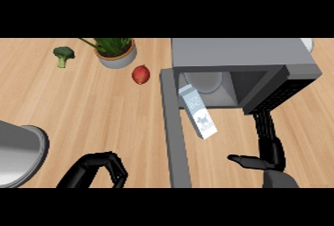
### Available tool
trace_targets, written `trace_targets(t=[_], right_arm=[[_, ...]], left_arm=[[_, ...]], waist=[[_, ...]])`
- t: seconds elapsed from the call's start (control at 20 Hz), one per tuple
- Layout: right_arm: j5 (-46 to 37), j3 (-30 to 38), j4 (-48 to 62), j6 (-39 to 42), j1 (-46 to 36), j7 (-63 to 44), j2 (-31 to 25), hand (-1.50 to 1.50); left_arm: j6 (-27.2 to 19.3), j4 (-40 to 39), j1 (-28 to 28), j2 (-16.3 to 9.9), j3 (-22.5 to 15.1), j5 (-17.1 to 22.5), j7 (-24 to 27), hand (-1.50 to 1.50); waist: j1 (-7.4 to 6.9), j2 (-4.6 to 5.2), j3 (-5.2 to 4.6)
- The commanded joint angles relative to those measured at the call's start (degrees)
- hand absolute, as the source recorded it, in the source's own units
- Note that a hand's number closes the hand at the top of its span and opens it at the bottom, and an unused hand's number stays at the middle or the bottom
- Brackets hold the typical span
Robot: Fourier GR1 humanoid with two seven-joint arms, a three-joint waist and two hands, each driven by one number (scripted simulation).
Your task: Pick up the milk, place it into the microwave and close the microwave
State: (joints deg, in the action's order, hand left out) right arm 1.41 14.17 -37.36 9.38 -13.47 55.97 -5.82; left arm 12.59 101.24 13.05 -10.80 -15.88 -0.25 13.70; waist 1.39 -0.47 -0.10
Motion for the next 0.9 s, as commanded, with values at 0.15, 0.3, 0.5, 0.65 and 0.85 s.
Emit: trace_targets(t=[0.15,0.3,0.5,0.65,0.85], right_arm=[[2.46,-3.33,-17.02,5.81,12.88,-2.79,-0.20,-1.50],[3.47,-5.65,-28.43,5.04,18.55,-8.50,0.79,-1.50],[8.02,-4.56,-43.71,7.02,27.23,-15.51,-1.78,-1.50],[9.62,-5.31,-51.67,7.49,32.82,-17.31,-0.74,-1.50],[14.19,-3.09,-56.98,12.23,35.35,-21.36,-4.86,-1.50]], left_arm=[[-0.25,-7.35,-8.08,0.97,-7.39,-11.38,-1.15,1.50],[1.55,-9.82,-7.52,1.19,-10.80,-13.13,-0.24,1.50],[0.38,-14.32,-10.00,5.52,-13.64,-15.27,0.42,1.50],[-2.67,-20.82,-11.78,9.67,-16.57,-19.22,1.84,1.50],[-7.91,-31.57,-22.46,10.68,-19.27,-13.62,2.56,1.50]], waist=[[1.04,0.09,-0.04],[0.53,0.11,-0.07],[-0.02,0.24,-0.02],[-0.18,0.34,0.00],[0.18,0.54,0.01]])
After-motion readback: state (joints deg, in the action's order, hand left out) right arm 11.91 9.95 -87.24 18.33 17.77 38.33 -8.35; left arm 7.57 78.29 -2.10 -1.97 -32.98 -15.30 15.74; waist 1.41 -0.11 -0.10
